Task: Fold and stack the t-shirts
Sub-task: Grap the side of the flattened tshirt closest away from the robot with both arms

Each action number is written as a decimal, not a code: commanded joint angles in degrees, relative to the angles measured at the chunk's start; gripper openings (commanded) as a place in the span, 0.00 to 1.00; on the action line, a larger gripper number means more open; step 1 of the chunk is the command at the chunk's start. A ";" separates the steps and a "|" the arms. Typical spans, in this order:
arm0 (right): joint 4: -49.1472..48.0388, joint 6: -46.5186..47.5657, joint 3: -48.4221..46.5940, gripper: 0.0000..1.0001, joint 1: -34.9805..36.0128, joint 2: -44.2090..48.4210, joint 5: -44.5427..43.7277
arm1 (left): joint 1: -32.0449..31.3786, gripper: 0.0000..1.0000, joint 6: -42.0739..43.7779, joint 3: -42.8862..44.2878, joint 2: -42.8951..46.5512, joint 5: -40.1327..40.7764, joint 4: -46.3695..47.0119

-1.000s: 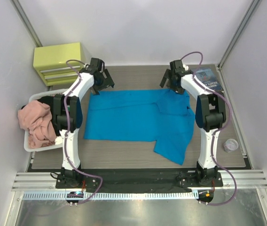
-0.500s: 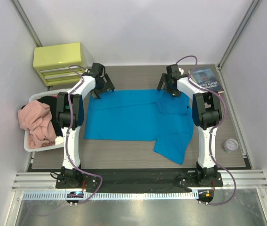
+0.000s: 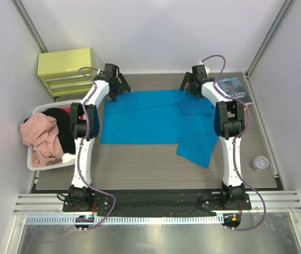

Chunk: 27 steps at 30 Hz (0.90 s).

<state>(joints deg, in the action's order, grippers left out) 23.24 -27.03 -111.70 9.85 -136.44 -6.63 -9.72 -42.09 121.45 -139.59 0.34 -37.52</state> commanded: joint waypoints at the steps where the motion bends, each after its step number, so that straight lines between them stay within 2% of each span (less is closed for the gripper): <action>1: 2.59 0.83 -6.32 1.00 -1.93 -8.83 3.47 | 0.57 0.94 -0.80 8.96 -9.55 -2.09 -4.58; 3: 2.59 0.92 -11.14 1.00 -2.20 -11.56 3.99 | 0.75 0.94 -1.50 12.74 -12.01 -2.45 -5.02; 9: 2.51 1.45 -20.21 1.00 -2.55 -17.01 5.32 | 1.19 0.94 -3.36 14.08 -13.87 -3.77 -0.98; 22: 1.63 1.80 -16.97 1.00 -2.55 -15.00 5.31 | 1.81 0.95 -1.69 20.50 -16.24 -5.08 4.21; 25: 1.63 2.50 -18.11 1.00 -2.73 -12.19 5.58 | 1.81 0.95 -0.11 19.88 -13.18 -5.52 4.29; 27: 1.54 4.25 -20.47 1.00 -2.73 -8.24 5.75 | 1.80 0.96 0.95 18.74 -7.82 -5.35 5.70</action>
<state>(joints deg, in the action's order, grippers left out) 19.27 -25.10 -131.50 7.35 -149.38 -2.28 -8.43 -44.21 141.47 -152.59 -4.38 -32.16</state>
